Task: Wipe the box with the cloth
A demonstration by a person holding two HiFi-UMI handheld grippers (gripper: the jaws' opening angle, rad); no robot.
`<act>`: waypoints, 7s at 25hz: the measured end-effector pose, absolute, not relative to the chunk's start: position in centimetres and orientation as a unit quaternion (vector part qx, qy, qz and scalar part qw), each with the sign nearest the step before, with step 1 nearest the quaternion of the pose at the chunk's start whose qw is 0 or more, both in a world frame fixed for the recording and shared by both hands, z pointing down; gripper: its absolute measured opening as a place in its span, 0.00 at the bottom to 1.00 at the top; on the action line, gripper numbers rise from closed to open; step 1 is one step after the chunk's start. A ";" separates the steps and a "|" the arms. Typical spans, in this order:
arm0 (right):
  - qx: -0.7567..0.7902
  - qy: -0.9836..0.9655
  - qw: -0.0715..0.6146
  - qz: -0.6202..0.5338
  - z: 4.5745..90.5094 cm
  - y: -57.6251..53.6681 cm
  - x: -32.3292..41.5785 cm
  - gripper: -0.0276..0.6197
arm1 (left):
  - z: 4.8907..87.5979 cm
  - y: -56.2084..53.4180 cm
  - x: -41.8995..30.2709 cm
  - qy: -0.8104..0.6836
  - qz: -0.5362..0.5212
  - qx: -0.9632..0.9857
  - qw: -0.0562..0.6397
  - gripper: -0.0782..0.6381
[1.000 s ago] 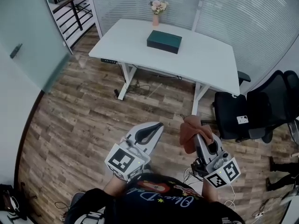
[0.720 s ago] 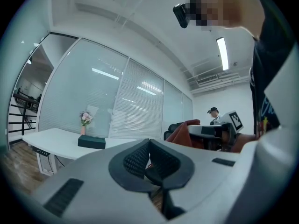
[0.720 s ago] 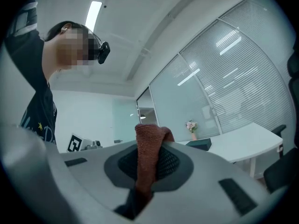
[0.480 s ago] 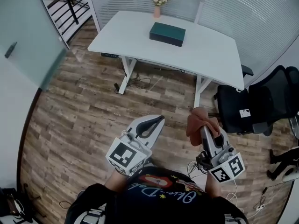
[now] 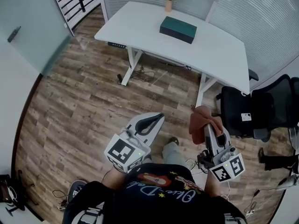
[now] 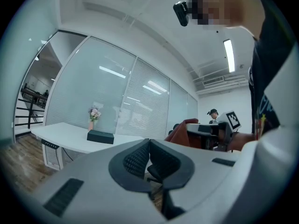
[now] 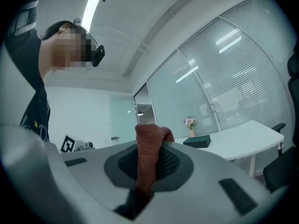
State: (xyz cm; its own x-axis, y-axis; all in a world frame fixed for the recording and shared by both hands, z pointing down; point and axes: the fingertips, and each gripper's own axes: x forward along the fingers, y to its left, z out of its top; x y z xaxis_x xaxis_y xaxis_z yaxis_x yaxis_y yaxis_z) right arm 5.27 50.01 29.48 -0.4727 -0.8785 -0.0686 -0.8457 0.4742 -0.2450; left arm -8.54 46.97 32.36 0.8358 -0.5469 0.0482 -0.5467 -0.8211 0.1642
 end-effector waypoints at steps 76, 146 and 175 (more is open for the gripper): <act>-0.507 0.856 0.090 -0.055 31.3 1.0 22.4 0.09 | 33.0 -3.5 5.8 -0.336 0.029 0.939 0.062 0.11; -0.412 0.819 -0.399 -0.009 47.8 -31.2 8.0 0.09 | 41.2 -25.4 -1.1 -0.253 0.010 0.954 0.163 0.11; -0.526 0.731 -0.432 -0.049 48.8 -26.2 22.6 0.09 | 40.2 -23.3 2.3 -0.225 0.042 0.963 0.140 0.11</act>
